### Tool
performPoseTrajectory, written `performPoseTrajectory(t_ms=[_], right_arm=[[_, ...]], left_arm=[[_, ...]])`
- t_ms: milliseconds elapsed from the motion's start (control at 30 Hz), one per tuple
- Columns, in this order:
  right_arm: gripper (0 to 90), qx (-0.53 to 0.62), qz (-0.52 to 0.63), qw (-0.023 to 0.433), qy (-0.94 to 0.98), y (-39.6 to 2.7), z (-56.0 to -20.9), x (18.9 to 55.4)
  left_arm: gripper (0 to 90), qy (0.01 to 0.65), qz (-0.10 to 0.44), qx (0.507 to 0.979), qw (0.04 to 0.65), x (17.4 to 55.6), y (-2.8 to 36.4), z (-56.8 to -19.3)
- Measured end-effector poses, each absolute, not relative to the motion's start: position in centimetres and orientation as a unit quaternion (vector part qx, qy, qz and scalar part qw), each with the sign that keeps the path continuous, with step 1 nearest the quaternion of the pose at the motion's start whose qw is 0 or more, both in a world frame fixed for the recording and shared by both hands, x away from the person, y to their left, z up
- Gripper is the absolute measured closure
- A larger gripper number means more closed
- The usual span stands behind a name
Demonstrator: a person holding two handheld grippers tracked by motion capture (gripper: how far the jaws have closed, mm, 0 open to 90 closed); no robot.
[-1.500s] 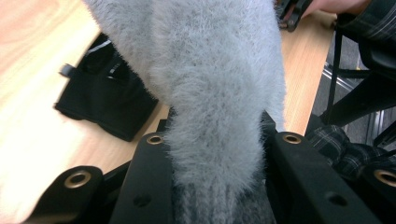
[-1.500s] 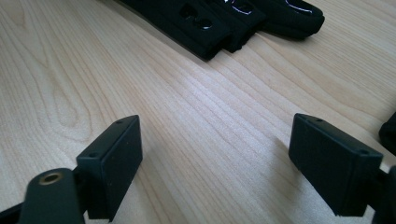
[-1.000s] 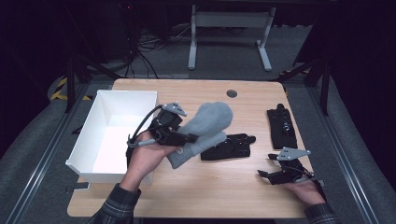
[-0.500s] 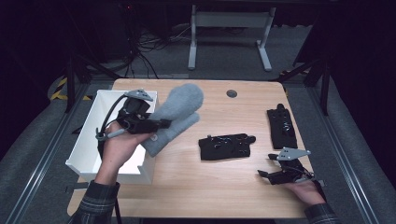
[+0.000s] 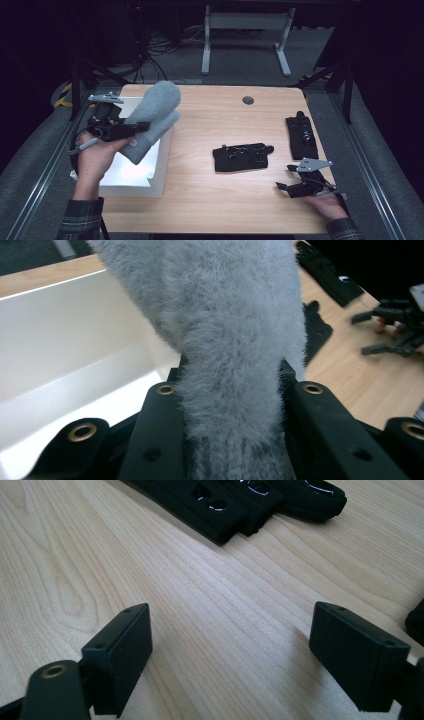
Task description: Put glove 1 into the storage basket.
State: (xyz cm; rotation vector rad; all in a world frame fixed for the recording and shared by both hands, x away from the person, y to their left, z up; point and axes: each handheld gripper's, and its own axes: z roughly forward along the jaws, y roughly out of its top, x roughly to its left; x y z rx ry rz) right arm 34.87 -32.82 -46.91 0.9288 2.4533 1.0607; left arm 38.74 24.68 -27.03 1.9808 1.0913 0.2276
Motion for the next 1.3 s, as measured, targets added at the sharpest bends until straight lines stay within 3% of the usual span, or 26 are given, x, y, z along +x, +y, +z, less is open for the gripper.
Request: performPoseTrajectory(t_ms=[367,1067,1200,1300], right_arm=[[17.9,0.324,0.37,0.155,0.857,-32.8,-46.9,34.9],[17.9,0.324,0.37,0.155,0.857,-32.8,-46.9,34.9],[17.9,0.324,0.37,0.155,0.856,-32.8,-46.9,34.9],[17.9,0.325,0.37,0.155,0.856,-32.8,-46.9,34.9]], left_arm=[[70.4,0.517,0.093,0.749,0.403,39.4,28.2,-30.7],[68.7,0.619,0.051,0.712,0.327,42.5,29.1,-40.8],[62.3,0.621,0.052,0.72,0.306,42.9,28.7,-41.2],[50.9,0.62,0.054,0.723,0.3,43.1,28.7,-41.2]])
